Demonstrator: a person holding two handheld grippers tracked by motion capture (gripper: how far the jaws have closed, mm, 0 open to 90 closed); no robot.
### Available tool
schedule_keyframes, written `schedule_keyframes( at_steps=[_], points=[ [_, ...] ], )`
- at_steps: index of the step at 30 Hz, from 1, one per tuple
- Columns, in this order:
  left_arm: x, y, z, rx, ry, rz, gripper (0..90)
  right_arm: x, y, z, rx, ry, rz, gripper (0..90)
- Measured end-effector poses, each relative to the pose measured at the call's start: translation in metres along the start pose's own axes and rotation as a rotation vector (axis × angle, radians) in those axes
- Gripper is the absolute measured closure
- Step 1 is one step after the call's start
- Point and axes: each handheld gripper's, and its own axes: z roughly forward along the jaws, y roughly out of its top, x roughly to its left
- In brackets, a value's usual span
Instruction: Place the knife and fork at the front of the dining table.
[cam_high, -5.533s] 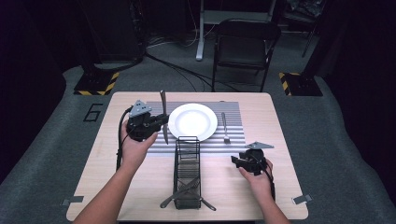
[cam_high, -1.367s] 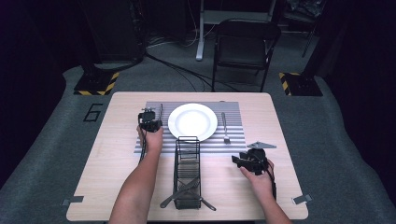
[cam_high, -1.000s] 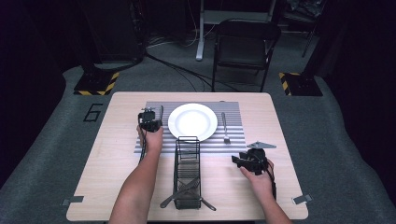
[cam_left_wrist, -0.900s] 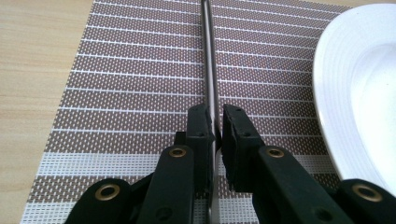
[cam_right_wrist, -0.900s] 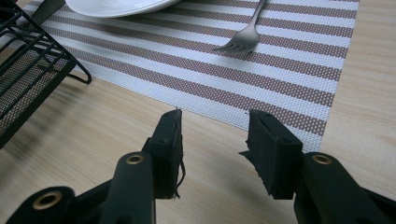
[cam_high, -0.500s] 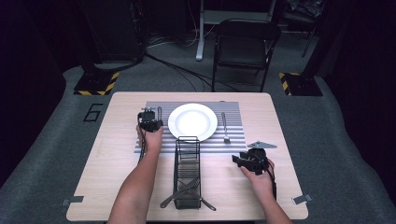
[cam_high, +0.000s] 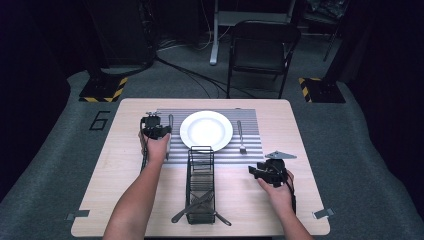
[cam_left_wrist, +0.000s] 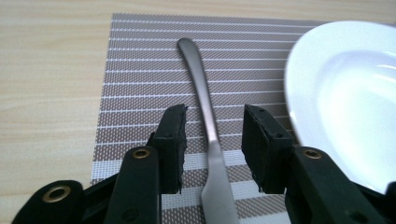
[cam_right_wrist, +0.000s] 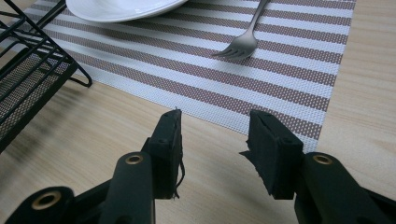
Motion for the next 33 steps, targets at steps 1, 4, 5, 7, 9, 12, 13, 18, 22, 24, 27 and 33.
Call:
schedule_keyframes(
  at_steps=[1, 4, 5, 7, 9, 12, 13, 18, 22, 24, 27, 33],
  points=[
    [-0.001, 0.001, -0.003, 0.000, -0.011, 0.008, 59.5, 0.000, 0.000, 0.000, -0.001, -0.001, -0.002, 54.6],
    [-0.003, 0.002, -0.012, 0.004, -0.048, 0.031, 57.3, -0.001, 0.000, 0.000, -0.001, -0.002, 0.000, 54.5],
    [-0.004, 0.003, -0.016, 0.003, -0.063, 0.037, 56.4, -0.001, 0.000, -0.001, 0.001, -0.003, 0.001, 54.5],
    [-0.005, 0.004, -0.023, -0.001, -0.071, 0.061, 55.4, -0.001, 0.000, -0.001, -0.002, -0.003, 0.000, 54.4],
    [-0.006, 0.005, -0.031, -0.012, -0.087, 0.070, 54.7, 0.000, 0.001, 0.000, -0.003, -0.002, -0.005, 54.4],
    [-0.006, 0.007, -0.042, -0.016, -0.109, 0.095, 52.8, 0.001, 0.001, 0.001, 0.001, -0.003, -0.005, 54.3],
    [-0.006, 0.007, -0.046, -0.016, -0.110, 0.105, 52.3, 0.001, 0.001, 0.001, 0.003, -0.005, -0.009, 54.3],
    [-0.003, 0.008, -0.065, -0.047, -0.128, 0.127, 50.1, 0.002, 0.002, 0.002, -0.005, -0.001, -0.006, 54.1],
    [0.000, 0.005, -0.080, -0.055, -0.147, 0.151, 48.5, 0.002, 0.003, 0.002, -0.005, -0.004, -0.010, 53.7],
    [0.002, 0.003, -0.088, -0.059, -0.156, 0.156, 47.7, 0.002, 0.003, 0.002, -0.007, -0.010, -0.018, 53.6],
    [0.005, 0.001, -0.097, -0.060, -0.164, 0.162, 46.0, 0.002, 0.003, 0.001, -0.005, -0.016, -0.020, 53.5],
    [0.009, -0.004, -0.118, -0.058, -0.193, 0.193, 43.5, 0.003, 0.004, 0.001, -0.004, -0.033, -0.027, 52.0]
  ],
)
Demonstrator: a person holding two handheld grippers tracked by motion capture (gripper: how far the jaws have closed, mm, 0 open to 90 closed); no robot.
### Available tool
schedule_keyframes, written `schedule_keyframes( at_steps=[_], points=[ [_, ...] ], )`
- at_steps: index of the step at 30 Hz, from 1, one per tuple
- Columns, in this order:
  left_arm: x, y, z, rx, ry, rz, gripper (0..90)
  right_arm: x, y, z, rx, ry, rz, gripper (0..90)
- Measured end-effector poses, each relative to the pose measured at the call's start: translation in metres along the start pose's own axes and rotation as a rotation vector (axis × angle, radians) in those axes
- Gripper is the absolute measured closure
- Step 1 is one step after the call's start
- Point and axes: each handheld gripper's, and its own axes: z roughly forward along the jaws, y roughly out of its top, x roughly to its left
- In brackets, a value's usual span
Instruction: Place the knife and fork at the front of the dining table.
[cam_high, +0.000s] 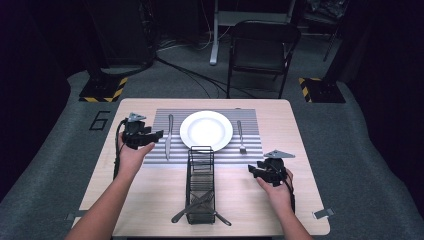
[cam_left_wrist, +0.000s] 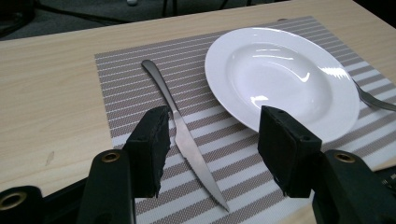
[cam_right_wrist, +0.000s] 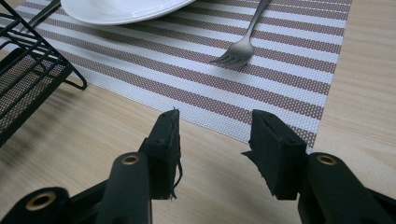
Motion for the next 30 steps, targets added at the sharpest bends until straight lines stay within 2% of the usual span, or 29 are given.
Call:
schedule_keyframes(
  at_steps=[1, 5, 9, 14, 17, 26, 30],
  points=[
    [0.000, -0.001, -0.002, -0.004, -0.010, 0.008, 43.3, 0.001, 0.000, 0.000, 0.002, -0.002, -0.003, 50.9],
    [-0.001, -0.009, -0.014, 0.002, -0.059, -0.004, 42.8, 0.003, 0.001, -0.001, -0.001, -0.006, -0.018, 49.5],
    [-0.003, -0.021, -0.023, 0.007, -0.082, 0.018, 42.4, 0.004, 0.001, -0.001, 0.000, -0.001, -0.020, 49.5],
    [-0.001, -0.039, -0.030, 0.024, -0.058, 0.050, 41.9, 0.003, 0.001, -0.003, -0.005, -0.006, -0.027, 49.5],
    [0.002, -0.052, -0.032, 0.030, -0.047, 0.053, 41.7, 0.003, 0.000, -0.002, 0.002, -0.009, -0.029, 49.5],
    [0.017, -0.092, -0.029, 0.064, -0.032, 0.037, 41.3, 0.005, -0.001, 0.001, 0.017, -0.017, -0.029, 49.5],
    [0.024, -0.107, -0.029, 0.056, -0.023, 0.023, 41.3, 0.005, -0.001, 0.001, 0.018, -0.013, -0.026, 49.1]
  ],
)
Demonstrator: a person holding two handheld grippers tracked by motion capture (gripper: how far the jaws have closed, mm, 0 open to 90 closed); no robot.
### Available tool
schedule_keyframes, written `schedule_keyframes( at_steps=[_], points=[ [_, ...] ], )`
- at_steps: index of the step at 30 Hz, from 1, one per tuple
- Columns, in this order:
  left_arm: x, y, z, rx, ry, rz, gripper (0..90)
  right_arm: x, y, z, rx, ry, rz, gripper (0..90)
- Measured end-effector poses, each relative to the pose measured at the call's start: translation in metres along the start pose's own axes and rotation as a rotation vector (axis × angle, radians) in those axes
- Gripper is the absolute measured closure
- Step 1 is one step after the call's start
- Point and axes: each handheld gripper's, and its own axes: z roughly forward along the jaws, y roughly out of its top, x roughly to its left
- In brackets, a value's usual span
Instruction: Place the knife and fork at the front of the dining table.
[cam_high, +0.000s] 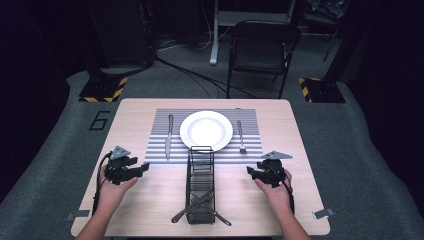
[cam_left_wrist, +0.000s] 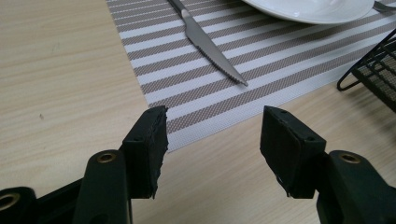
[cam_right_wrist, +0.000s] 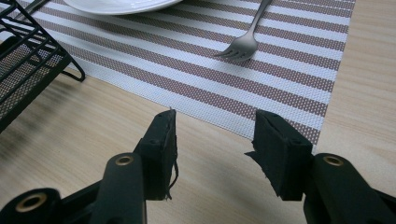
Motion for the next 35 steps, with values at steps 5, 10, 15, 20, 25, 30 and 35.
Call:
schedule_keyframes(
  at_steps=[5, 10, 15, 20, 25, 30, 35],
  points=[
    [0.007, -0.014, 0.002, -0.018, 0.030, -0.014, 41.0, -0.001, -0.001, 0.001, 0.002, 0.000, 0.000, 49.0],
    [0.013, -0.025, 0.006, -0.013, 0.040, -0.024, 40.4, 0.000, -0.002, 0.003, 0.011, 0.005, 0.006, 48.5],
    [0.016, -0.033, 0.013, 0.034, 0.052, 0.025, 40.4, -0.001, -0.003, 0.005, 0.018, 0.005, -0.003, 48.1],
    [0.017, -0.036, 0.017, 0.038, 0.045, 0.022, 40.4, -0.001, -0.003, 0.008, 0.023, 0.020, -0.006, 47.6],
    [0.020, -0.036, 0.017, 0.029, 0.049, 0.011, 40.1, -0.002, -0.005, 0.010, 0.025, 0.024, -0.010, 46.4],
    [0.029, -0.038, 0.017, 0.044, 0.067, -0.009, 39.2, -0.002, -0.007, 0.011, 0.033, 0.019, -0.005, 44.6],
    [0.038, -0.040, 0.017, 0.044, 0.095, -0.030, 38.6, -0.009, -0.008, 0.008, 0.015, -0.003, -0.005, 43.0]
  ],
)
